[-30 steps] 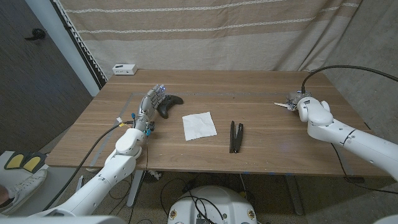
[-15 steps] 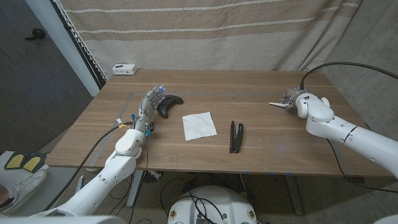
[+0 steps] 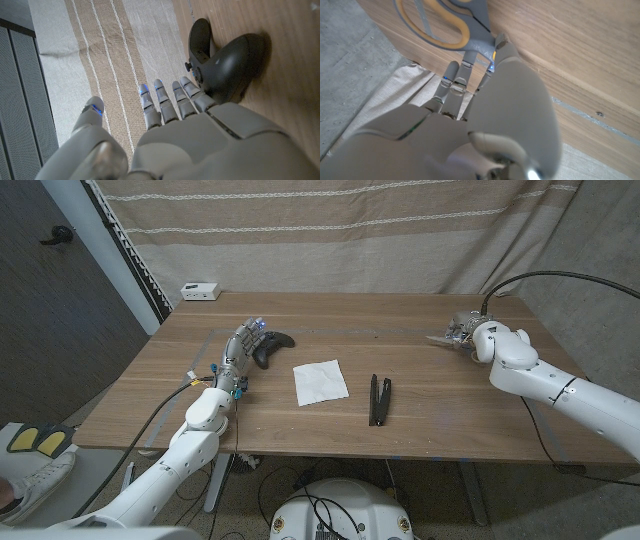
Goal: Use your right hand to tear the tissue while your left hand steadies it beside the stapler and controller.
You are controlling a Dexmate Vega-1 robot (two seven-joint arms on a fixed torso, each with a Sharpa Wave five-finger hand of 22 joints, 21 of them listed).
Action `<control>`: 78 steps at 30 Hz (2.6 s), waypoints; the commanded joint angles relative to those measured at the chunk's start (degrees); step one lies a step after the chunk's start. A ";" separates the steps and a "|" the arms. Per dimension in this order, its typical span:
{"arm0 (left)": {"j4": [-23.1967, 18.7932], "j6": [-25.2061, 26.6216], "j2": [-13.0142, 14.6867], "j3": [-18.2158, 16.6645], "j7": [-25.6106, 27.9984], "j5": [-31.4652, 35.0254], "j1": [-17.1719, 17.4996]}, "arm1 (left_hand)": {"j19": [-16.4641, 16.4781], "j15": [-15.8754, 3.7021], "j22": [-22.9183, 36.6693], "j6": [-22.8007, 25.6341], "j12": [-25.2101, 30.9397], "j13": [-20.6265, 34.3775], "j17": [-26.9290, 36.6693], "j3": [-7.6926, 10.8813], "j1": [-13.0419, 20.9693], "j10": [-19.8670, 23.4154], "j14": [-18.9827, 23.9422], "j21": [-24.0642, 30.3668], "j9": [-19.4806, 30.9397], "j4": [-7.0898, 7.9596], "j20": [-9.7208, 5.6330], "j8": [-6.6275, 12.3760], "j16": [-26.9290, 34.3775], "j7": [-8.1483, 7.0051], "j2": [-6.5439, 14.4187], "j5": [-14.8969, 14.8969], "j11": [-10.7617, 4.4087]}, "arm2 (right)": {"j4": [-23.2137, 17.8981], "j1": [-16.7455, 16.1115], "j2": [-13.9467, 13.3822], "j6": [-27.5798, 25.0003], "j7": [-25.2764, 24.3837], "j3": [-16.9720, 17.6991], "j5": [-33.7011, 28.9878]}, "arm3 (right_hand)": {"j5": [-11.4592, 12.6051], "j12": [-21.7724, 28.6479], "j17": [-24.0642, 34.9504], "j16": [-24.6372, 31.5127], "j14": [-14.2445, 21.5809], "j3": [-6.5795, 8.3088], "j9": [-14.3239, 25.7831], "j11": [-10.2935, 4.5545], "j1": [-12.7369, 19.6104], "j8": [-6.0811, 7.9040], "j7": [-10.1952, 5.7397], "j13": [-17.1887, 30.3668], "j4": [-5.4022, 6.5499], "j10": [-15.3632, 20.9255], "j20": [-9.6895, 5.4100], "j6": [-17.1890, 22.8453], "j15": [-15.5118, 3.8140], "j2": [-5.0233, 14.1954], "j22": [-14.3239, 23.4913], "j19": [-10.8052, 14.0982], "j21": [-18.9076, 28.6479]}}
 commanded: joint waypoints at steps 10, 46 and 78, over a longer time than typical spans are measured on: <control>0.32 1.10 -0.02 0.24 -2.12 -1.43 -0.59 | -0.22 -7.24 0.34 0.46 -0.19 0.24 0.30 0.02 -0.16 0.28 0.00 0.39 0.16 0.33 -1.15 -0.12 0.31 -0.14 0.07 -0.30 0.08 | -5.69 -3.29 0.43 -1.18 -7.09 4.31 5.11 | 1.05 -0.84 -2.21 -1.07 10.40 -1.01 0.42 0.05 2.55 -1.87 0.57 -0.71 -0.70 0.98 -9.30 -2.91 -12.18 1.72 0.39 -0.33 2.72; -3.67 5.14 1.77 -0.99 -4.01 -5.40 0.43 | -0.10 -7.26 0.33 0.54 -0.16 0.23 0.29 -0.08 -0.34 0.38 -0.01 0.43 0.17 0.37 -1.44 -0.14 0.29 -0.02 0.16 -0.33 0.17 | -9.28 -9.83 3.84 4.08 -22.07 16.66 32.24 | 1.47 -1.34 -4.14 -1.67 12.76 -1.90 0.74 0.40 3.86 -1.41 1.71 -2.17 -1.70 3.14 -9.66 -2.12 -12.18 0.86 0.91 1.67 6.65; -16.17 10.31 7.01 -3.23 -0.38 -5.89 5.59 | -0.01 -7.01 0.32 1.63 -0.17 0.23 0.27 -0.11 -0.32 0.35 -0.03 0.44 0.21 0.31 -1.54 0.24 0.30 0.21 0.23 -0.41 0.40 | -8.02 -18.98 7.46 23.92 -29.77 27.46 54.24 | 1.35 -2.52 -5.48 -2.53 13.02 -2.48 0.81 0.43 4.25 -2.11 1.56 -3.21 -1.62 2.48 -9.56 -3.23 -12.17 1.17 0.76 0.61 8.19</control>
